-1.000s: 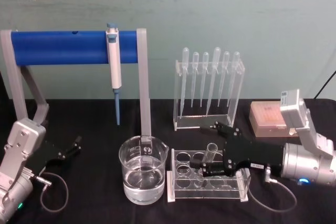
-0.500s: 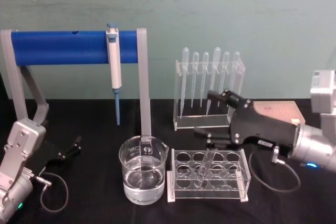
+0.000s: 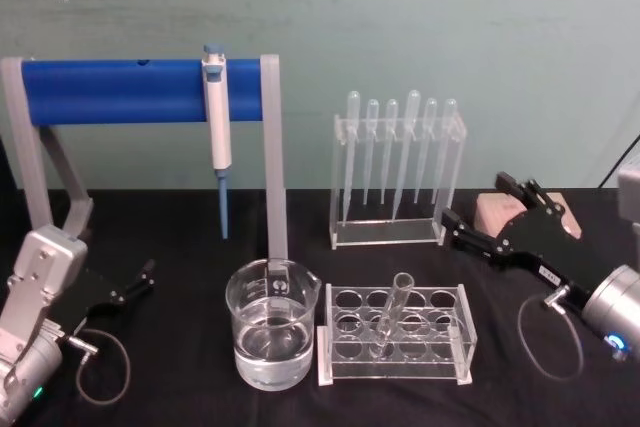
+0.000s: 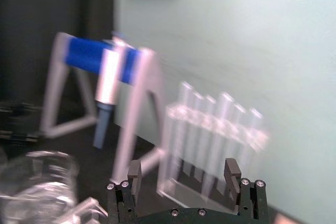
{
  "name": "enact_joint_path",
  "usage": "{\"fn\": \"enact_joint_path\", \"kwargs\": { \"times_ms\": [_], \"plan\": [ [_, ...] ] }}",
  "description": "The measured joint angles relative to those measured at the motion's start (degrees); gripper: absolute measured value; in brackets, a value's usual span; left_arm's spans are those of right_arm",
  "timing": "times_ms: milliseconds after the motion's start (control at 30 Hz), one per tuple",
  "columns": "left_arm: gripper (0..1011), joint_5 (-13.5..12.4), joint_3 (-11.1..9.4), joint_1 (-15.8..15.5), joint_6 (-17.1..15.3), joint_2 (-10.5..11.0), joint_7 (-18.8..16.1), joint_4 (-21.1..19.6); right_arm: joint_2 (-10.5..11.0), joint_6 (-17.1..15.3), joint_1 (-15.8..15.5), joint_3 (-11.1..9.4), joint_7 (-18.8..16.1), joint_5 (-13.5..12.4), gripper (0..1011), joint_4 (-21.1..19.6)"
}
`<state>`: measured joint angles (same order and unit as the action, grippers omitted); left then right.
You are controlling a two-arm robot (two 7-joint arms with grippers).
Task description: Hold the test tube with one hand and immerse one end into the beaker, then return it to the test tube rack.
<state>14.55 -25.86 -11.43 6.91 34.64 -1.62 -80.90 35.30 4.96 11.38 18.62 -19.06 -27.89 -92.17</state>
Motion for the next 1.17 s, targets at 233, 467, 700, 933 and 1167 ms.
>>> {"fn": "enact_joint_path", "kwargs": {
  "times_ms": [233, 467, 700, 933, 1167],
  "plan": [
    [1000, 0.00, 0.00, 0.00, 0.00, 0.00, 0.00, 0.00, -2.38, -5.62, -2.21, -1.26, 8.92, 3.43, 1000, -1.04],
    [1000, 0.00, 0.00, 0.00, 0.00, 0.00, 0.00, 0.00, -4.15, -8.12, -1.56, -0.94, 10.25, 5.75, 1000, 0.16],
    [1000, 0.00, 0.00, 0.00, 0.00, 0.00, 0.00, 0.00, -4.17, -8.16, -1.62, -0.95, 10.35, 5.81, 1000, 0.07],
    [1000, 0.00, 0.00, 0.00, 0.00, 0.00, 0.00, 0.00, -4.14, -8.30, -1.74, -1.00, 10.71, 5.82, 1000, -0.11],
    [1000, 0.00, 0.00, 0.00, 0.00, 0.00, 0.00, 0.00, -4.14, -8.44, -1.81, -1.04, 10.85, 5.82, 1000, -0.24]
  ]
}}
